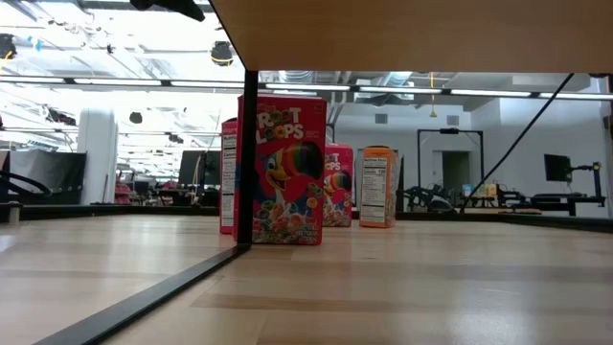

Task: Stack cereal on shelf
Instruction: Put the orange cereal box on the shelf

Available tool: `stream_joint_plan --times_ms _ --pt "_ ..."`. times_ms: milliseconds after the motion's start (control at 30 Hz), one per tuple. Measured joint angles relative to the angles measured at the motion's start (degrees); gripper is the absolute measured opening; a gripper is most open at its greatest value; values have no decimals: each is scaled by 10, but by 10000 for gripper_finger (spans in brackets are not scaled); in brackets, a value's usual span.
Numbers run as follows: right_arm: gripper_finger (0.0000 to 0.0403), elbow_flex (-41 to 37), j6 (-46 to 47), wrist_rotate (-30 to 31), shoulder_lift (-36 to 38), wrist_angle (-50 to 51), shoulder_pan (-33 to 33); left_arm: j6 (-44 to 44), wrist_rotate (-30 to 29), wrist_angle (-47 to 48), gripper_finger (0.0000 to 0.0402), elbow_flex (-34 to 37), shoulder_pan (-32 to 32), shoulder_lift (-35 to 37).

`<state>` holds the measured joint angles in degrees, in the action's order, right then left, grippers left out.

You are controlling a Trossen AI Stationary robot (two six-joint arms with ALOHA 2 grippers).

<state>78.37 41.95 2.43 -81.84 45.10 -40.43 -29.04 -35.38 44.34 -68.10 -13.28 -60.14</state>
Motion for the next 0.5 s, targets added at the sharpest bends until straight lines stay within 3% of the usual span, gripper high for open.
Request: stream_joint_plan --times_ms 267,500 --pt "15 0 -7 22 13 79 5 -6 0 0 255 0 0 0" --pt "23 0 -97 23 9 52 36 -19 -12 0 255 0 0 0"
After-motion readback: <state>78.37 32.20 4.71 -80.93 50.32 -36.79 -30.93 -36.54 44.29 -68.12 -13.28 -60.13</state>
